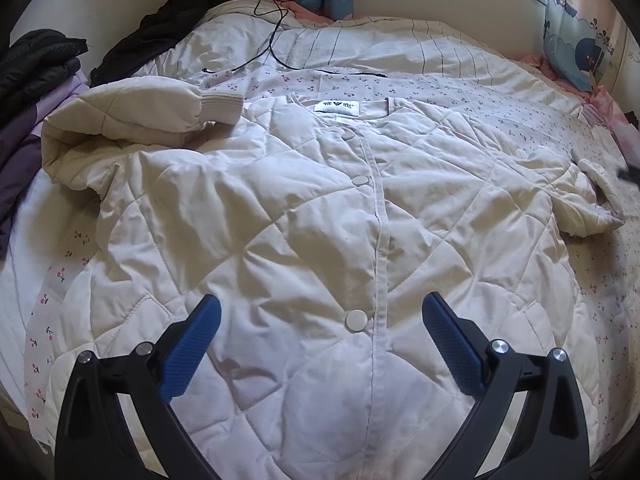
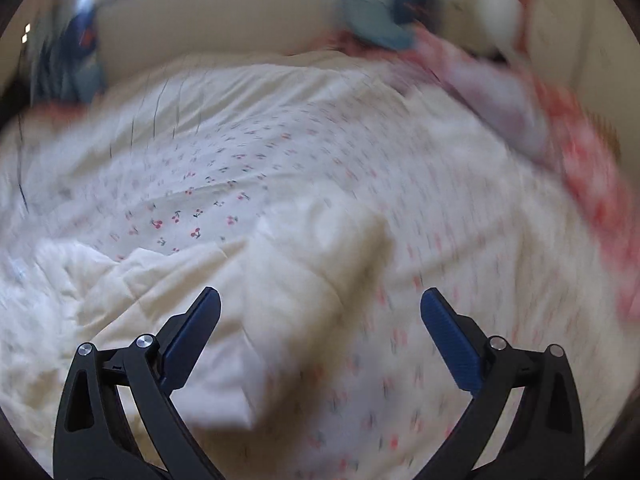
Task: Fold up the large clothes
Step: 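Reach the right tool to the jacket's ribbed sleeve cuff and grasp it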
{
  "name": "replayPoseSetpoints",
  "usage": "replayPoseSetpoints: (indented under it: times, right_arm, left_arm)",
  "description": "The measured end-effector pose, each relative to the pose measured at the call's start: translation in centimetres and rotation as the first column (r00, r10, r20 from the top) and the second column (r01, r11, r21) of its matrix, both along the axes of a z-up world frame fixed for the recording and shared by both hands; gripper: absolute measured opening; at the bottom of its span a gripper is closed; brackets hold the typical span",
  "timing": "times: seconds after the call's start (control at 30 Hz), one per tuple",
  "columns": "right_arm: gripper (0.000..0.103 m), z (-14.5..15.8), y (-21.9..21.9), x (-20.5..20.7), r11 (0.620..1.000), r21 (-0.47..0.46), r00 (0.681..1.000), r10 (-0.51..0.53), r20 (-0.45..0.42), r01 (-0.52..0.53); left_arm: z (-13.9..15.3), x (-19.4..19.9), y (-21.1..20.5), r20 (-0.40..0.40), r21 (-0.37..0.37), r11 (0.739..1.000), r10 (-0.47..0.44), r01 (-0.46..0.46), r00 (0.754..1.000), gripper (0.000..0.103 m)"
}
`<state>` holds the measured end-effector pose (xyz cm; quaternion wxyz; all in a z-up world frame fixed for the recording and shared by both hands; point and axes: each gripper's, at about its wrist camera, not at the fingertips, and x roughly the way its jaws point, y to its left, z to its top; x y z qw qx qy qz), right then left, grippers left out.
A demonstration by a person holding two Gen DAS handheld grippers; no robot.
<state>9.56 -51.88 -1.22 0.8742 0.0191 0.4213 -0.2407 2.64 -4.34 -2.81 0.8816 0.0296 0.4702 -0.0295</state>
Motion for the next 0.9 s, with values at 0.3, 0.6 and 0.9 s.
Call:
replayPoseSetpoints:
  times: [0.3,0.6,0.9]
  right_arm:
    - [0.097,-4.2,-9.3,2.9,0.96,0.068,0.959,-0.264,-0.099,0.271]
    - [0.097,-8.9,-18.5,-14.6,0.543,0.827,0.902,-0.415,0.116,0.143]
    - [0.097,-9.9,-20.6,-12.7,0.464,0.886,0.884,-0.419,0.206,0.013]
  left_arm:
    - [-0.1,0.2,-0.7,-0.003,0.006,1.0,-0.019,0.019,1.0,0.097]
    - [-0.6,-0.2,-1.5,-0.012,0.021,0.999,-0.036,0.037,0.999,0.097]
    - [-0.7,0.0,-1.3,-0.01,0.028,0.999,-0.028,0.028,1.0,0.097]
